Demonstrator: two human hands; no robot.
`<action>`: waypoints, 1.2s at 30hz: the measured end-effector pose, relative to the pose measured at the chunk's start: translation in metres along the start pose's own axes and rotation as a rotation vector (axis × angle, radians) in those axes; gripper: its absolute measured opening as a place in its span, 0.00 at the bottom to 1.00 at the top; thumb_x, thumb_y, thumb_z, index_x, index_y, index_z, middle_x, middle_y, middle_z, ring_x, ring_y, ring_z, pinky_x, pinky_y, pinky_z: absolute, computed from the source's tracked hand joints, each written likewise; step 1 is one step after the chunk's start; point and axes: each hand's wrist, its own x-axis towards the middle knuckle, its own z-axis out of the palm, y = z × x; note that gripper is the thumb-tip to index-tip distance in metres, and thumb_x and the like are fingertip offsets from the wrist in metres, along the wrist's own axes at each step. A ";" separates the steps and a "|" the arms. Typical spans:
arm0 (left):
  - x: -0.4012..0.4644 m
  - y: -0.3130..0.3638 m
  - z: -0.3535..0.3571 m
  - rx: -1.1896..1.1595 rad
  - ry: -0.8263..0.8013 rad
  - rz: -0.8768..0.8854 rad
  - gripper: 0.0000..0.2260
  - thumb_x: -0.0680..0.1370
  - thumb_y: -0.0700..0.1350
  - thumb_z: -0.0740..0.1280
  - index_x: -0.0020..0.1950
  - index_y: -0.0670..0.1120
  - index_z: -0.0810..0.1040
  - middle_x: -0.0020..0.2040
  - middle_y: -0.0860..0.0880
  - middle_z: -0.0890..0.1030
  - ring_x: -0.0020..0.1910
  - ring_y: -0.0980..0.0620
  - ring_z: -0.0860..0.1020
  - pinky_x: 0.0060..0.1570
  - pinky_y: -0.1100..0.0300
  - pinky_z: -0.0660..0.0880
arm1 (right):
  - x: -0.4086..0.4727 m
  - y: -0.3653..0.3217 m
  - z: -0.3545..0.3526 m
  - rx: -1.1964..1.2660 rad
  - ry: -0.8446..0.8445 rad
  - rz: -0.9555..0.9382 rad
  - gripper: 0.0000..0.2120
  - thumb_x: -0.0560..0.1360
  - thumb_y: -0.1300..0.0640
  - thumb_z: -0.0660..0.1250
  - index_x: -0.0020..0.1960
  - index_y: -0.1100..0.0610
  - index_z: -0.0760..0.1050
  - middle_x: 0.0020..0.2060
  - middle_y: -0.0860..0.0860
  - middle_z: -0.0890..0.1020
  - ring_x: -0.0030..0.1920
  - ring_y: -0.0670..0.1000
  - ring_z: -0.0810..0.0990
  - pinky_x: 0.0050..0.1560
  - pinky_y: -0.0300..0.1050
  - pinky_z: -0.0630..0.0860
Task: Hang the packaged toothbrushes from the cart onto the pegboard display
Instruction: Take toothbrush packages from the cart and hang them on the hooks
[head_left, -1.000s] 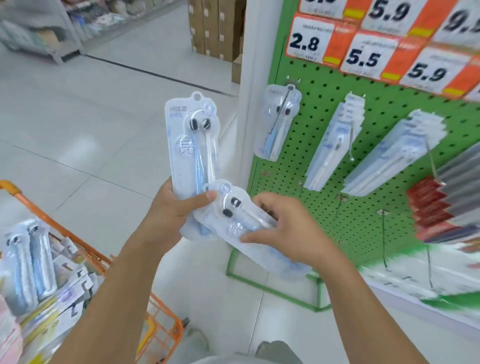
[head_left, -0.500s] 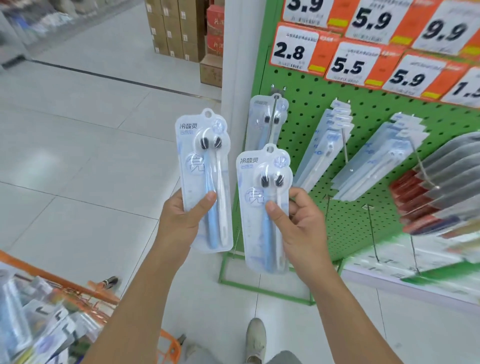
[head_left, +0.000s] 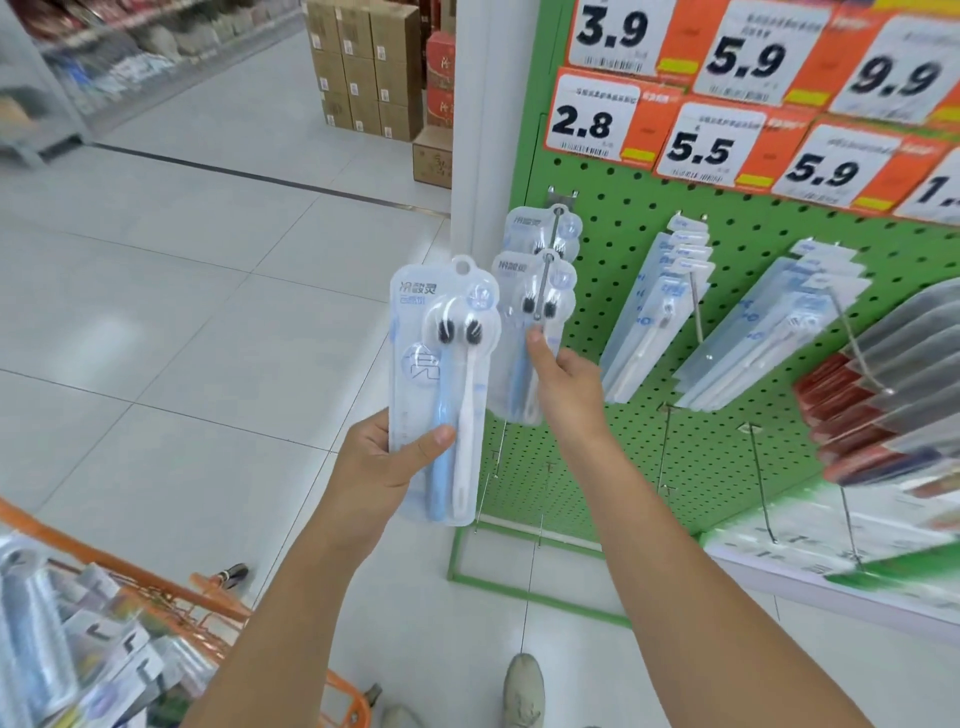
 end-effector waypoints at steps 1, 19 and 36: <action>0.000 -0.001 0.001 0.001 -0.018 0.004 0.08 0.69 0.47 0.75 0.48 0.51 0.87 0.50 0.47 0.87 0.49 0.49 0.85 0.49 0.59 0.81 | 0.009 0.001 0.004 -0.040 0.001 0.043 0.44 0.70 0.25 0.62 0.47 0.70 0.74 0.39 0.64 0.77 0.38 0.50 0.71 0.50 0.59 0.78; 0.011 -0.008 0.019 0.025 -0.168 -0.016 0.15 0.71 0.40 0.73 0.58 0.40 0.83 0.53 0.44 0.86 0.51 0.48 0.85 0.48 0.61 0.79 | -0.094 -0.022 -0.020 0.413 -0.214 -0.288 0.10 0.78 0.55 0.67 0.56 0.58 0.79 0.43 0.49 0.85 0.44 0.46 0.83 0.48 0.39 0.78; 0.019 -0.025 0.027 0.080 -0.203 -0.054 0.13 0.77 0.36 0.70 0.62 0.42 0.81 0.55 0.47 0.86 0.54 0.51 0.84 0.49 0.65 0.78 | -0.083 -0.009 -0.026 0.361 -0.144 -0.298 0.06 0.79 0.67 0.67 0.55 0.61 0.78 0.38 0.42 0.84 0.36 0.39 0.79 0.40 0.32 0.74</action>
